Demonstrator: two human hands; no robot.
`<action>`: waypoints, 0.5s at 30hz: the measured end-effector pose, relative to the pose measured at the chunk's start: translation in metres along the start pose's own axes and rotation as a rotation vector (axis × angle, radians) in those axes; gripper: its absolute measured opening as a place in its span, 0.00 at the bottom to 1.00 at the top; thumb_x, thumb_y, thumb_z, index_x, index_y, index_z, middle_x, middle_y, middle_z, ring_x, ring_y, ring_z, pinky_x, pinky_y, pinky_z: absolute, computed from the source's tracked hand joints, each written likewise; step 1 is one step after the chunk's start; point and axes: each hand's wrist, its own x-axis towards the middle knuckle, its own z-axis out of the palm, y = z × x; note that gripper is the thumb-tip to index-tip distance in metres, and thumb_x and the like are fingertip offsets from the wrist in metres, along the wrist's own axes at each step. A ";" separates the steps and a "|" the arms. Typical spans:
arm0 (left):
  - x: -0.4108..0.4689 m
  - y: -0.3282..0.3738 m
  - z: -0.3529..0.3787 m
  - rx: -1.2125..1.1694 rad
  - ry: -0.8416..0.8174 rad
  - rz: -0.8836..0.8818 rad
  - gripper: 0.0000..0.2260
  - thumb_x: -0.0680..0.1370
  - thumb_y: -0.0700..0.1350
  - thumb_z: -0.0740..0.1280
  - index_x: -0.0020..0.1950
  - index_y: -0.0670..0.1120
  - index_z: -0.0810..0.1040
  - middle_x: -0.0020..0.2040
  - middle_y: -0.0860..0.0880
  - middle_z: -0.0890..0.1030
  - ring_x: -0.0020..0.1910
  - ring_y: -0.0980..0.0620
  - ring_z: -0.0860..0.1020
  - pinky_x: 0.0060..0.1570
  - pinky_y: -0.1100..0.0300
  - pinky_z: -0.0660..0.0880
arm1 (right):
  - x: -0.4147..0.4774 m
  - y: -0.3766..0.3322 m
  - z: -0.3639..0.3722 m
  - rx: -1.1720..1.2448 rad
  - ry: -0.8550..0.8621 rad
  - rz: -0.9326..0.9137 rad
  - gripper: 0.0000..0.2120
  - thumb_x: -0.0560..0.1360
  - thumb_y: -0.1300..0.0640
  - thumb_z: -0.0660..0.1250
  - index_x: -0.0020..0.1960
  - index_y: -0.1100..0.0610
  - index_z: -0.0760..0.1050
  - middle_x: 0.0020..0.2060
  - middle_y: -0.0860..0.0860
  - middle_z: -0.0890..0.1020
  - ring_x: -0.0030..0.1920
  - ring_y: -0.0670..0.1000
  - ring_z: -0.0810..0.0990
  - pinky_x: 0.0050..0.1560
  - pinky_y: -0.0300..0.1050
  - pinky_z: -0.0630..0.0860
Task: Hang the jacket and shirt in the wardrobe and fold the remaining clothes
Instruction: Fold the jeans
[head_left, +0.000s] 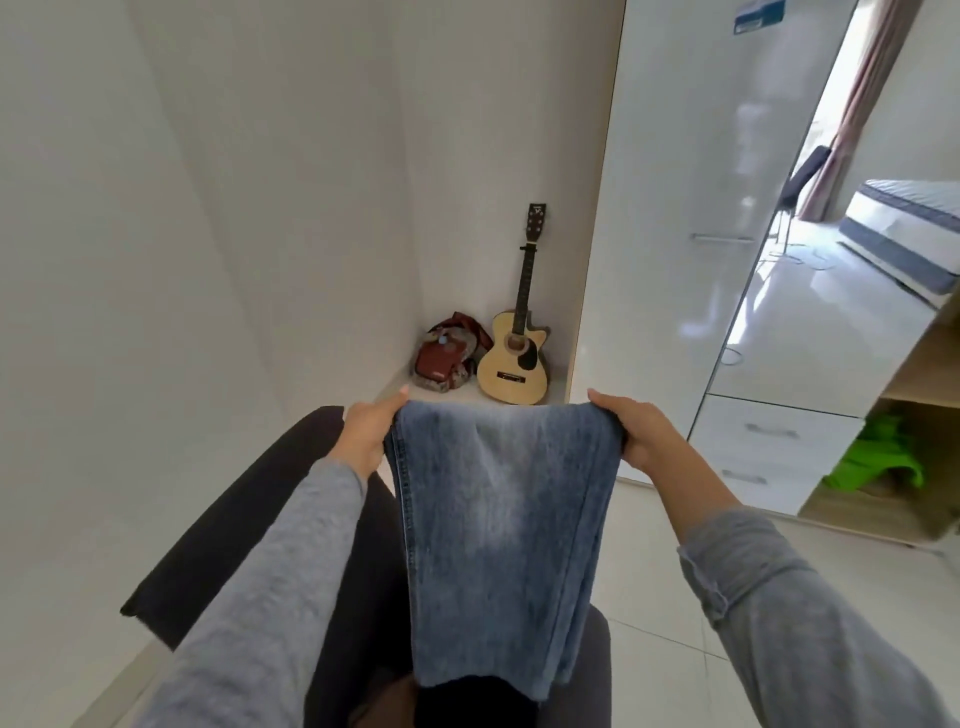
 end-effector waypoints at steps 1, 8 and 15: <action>-0.004 0.001 0.005 -0.062 -0.023 0.010 0.10 0.77 0.43 0.68 0.50 0.36 0.78 0.43 0.43 0.80 0.40 0.49 0.79 0.43 0.57 0.76 | -0.003 0.001 -0.004 0.063 0.001 -0.019 0.13 0.74 0.57 0.69 0.53 0.64 0.74 0.59 0.58 0.77 0.51 0.54 0.76 0.53 0.50 0.73; -0.024 0.010 0.029 0.247 -0.260 0.174 0.10 0.81 0.44 0.62 0.62 0.49 0.73 0.57 0.49 0.78 0.54 0.47 0.76 0.54 0.48 0.67 | -0.008 -0.003 -0.023 0.157 -0.160 -0.180 0.21 0.77 0.69 0.61 0.69 0.60 0.67 0.65 0.56 0.73 0.63 0.59 0.74 0.59 0.54 0.75; -0.011 -0.002 0.025 0.049 -0.037 0.119 0.14 0.81 0.37 0.59 0.65 0.32 0.70 0.53 0.42 0.77 0.49 0.48 0.77 0.52 0.57 0.73 | -0.012 -0.011 -0.024 -0.075 0.106 -0.317 0.04 0.73 0.59 0.70 0.46 0.60 0.80 0.48 0.57 0.82 0.53 0.57 0.79 0.60 0.52 0.76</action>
